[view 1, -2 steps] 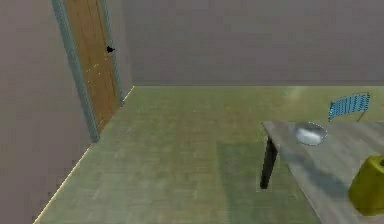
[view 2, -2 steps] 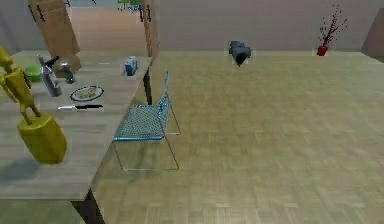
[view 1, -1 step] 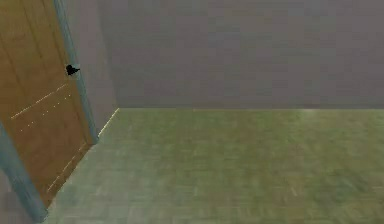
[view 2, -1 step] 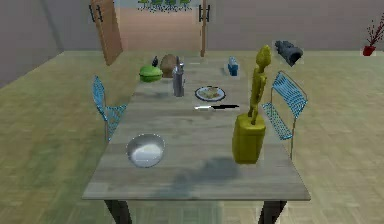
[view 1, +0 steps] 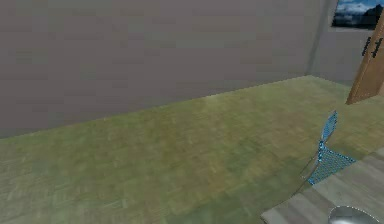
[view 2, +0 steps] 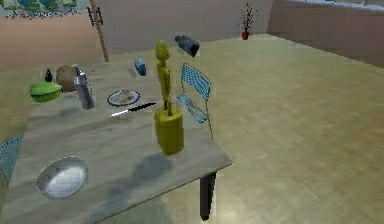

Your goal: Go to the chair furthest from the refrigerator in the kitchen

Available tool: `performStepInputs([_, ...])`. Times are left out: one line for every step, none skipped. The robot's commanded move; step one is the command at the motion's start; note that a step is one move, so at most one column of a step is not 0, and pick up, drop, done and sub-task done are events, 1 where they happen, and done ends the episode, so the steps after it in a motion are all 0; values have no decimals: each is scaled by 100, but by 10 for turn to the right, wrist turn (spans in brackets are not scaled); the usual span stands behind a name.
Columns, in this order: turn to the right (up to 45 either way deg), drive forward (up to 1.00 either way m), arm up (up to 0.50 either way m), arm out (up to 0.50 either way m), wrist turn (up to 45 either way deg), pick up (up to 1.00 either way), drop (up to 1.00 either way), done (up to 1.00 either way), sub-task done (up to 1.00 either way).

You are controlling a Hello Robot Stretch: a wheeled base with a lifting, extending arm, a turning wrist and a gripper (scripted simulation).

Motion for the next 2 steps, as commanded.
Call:
performStepInputs([0, 5, 0, 0, 0, 0, 0, 0, 0])
performStepInputs([420, 0, 0, 0, 0, 0, 0, 0, 0])
